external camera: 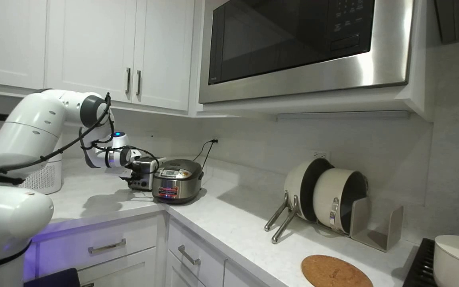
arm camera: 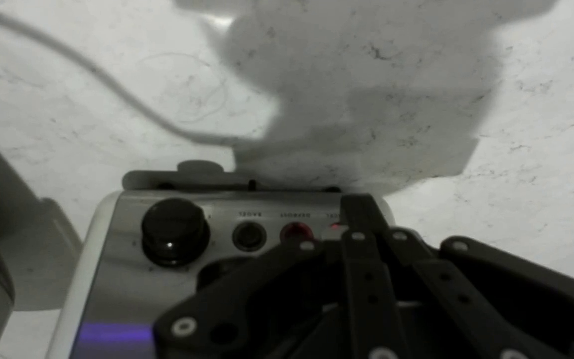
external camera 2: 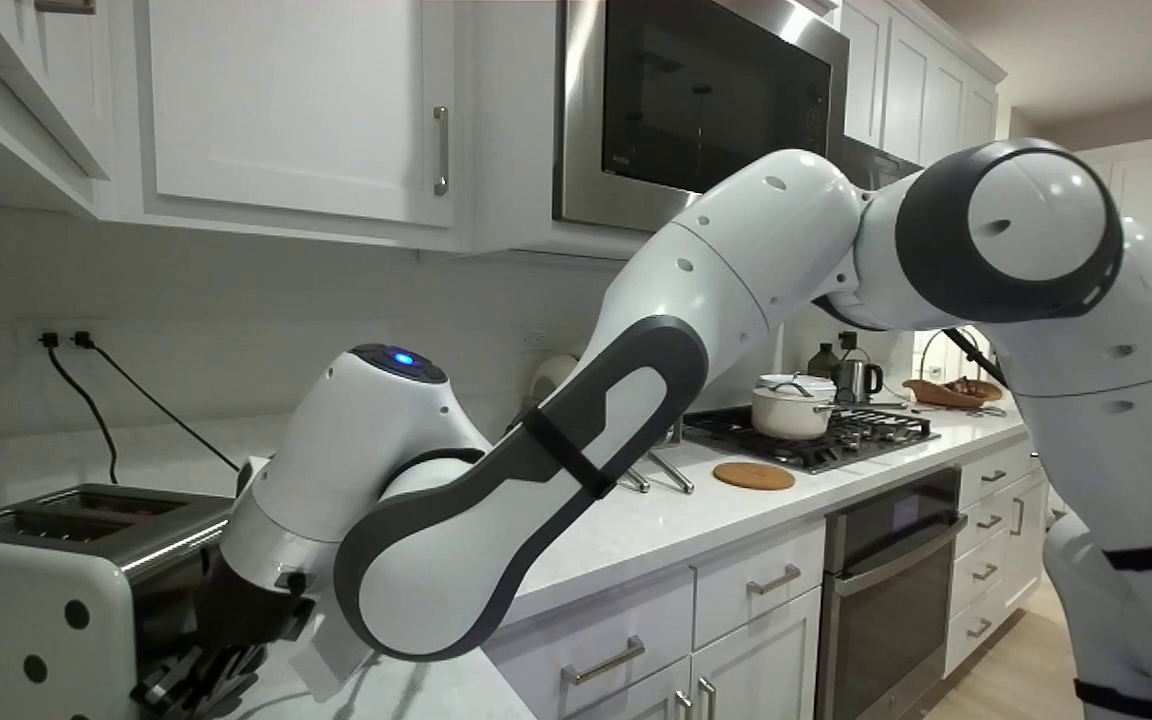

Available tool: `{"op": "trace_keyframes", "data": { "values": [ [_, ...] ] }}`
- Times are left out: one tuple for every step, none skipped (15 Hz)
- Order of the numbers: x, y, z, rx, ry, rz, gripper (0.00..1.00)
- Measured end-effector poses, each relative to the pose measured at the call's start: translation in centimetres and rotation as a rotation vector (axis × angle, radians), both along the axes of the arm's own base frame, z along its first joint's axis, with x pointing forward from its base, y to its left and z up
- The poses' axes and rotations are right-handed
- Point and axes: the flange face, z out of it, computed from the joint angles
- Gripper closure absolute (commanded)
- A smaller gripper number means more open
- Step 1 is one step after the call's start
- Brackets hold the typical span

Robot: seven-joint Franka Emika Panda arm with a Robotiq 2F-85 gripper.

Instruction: Press the first button from the left on the toaster to release the lever upwards

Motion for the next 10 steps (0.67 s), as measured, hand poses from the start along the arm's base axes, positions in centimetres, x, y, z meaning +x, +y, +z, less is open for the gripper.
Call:
{"op": "trace_keyframes", "data": {
  "values": [
    [0.08,-0.03,0.04,0.001,-0.001,-0.001,1.00],
    [0.14,-0.05,0.09,0.001,-0.002,-0.003,1.00],
    [0.20,-0.07,0.13,0.002,-0.002,-0.004,1.00],
    [0.24,-0.09,0.16,0.003,-0.003,-0.004,1.00],
    [0.29,-0.10,0.20,0.004,-0.004,-0.005,1.00],
    [0.33,-0.11,0.24,0.004,-0.005,-0.005,1.00],
    [0.35,-0.10,0.29,0.005,-0.006,-0.006,1.00],
    [0.39,-0.11,0.33,0.005,-0.006,-0.006,1.00],
    [0.42,-0.12,0.36,0.006,-0.007,-0.006,1.00],
    [0.44,-0.12,0.38,0.006,-0.007,-0.007,1.00]
  ]
}}
